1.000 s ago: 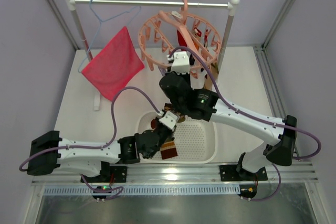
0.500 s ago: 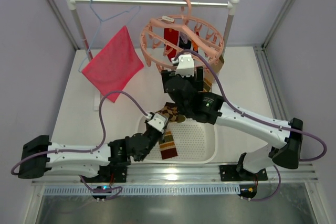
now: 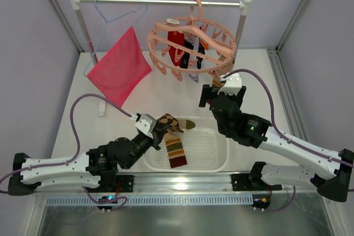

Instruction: Remove the socks clipped to the hanger

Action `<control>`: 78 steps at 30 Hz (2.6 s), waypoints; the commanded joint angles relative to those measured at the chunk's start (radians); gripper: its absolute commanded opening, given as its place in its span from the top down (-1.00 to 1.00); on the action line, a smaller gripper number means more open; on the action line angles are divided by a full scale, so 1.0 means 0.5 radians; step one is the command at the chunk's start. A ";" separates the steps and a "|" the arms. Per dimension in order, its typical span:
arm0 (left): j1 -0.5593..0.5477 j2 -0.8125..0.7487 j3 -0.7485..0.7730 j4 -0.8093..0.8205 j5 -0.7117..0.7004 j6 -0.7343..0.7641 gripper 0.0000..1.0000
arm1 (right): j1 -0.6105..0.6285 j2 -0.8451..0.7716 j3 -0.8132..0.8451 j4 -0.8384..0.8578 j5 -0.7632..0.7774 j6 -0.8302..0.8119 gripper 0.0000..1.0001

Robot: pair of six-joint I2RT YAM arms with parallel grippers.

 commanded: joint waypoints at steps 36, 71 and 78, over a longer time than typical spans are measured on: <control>0.580 0.571 0.008 0.137 1.671 -0.547 0.99 | -0.900 -0.642 -0.930 0.382 -0.823 0.257 -0.99; 0.580 1.048 0.437 0.357 0.808 -0.415 -0.99 | -1.479 -0.660 -1.221 0.722 -1.427 0.284 -0.99; 0.568 1.699 0.732 0.965 0.965 -0.292 -1.00 | -1.685 -0.789 -1.301 0.775 -1.639 0.321 -0.99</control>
